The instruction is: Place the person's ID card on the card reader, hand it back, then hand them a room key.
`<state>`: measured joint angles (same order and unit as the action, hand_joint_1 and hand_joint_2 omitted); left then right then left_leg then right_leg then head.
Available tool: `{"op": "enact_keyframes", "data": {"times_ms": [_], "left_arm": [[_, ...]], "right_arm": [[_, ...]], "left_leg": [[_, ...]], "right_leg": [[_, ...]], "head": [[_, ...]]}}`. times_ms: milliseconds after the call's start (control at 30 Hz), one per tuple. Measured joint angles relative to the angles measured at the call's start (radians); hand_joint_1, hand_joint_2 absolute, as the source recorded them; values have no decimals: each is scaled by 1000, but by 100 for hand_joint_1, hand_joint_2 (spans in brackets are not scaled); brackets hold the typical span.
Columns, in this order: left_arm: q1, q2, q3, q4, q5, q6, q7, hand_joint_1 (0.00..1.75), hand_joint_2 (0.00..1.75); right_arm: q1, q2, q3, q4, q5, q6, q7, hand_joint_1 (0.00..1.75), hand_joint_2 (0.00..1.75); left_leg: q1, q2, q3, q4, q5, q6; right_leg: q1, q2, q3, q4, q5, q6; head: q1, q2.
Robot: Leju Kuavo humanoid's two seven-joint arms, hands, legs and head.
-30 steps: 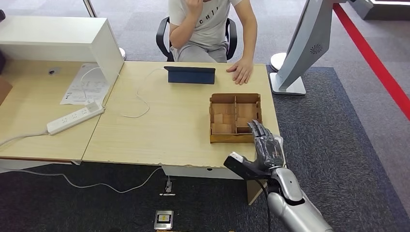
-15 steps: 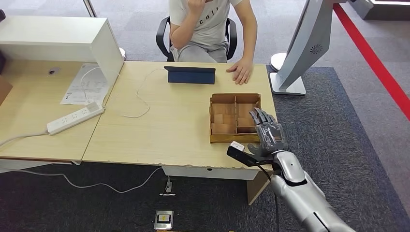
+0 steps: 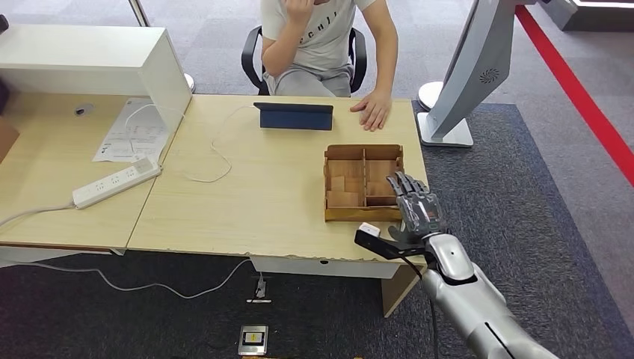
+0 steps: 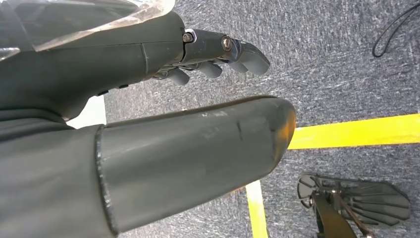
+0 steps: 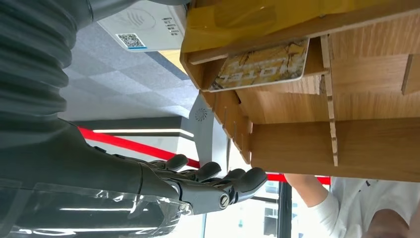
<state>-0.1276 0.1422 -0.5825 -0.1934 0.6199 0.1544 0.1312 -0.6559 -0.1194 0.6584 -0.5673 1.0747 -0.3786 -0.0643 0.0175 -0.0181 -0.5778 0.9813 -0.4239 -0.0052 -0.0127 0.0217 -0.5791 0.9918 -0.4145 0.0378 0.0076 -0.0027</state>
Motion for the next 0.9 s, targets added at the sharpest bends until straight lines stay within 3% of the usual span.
{"op": "enact_keyframes", "data": {"times_ms": [900], "left_arm": [[0, 5, -19, 0, -3, -7, -7, 0, 0]], "right_arm": [[-4, 36, -21, 87, 4, -8, -11, 0, 175]], "left_leg": [[0, 0, 0, 0, 0, 0]], "right_leg": [[0, 0, 0, 0, 0, 0]], "head": [[0, 0]]}}
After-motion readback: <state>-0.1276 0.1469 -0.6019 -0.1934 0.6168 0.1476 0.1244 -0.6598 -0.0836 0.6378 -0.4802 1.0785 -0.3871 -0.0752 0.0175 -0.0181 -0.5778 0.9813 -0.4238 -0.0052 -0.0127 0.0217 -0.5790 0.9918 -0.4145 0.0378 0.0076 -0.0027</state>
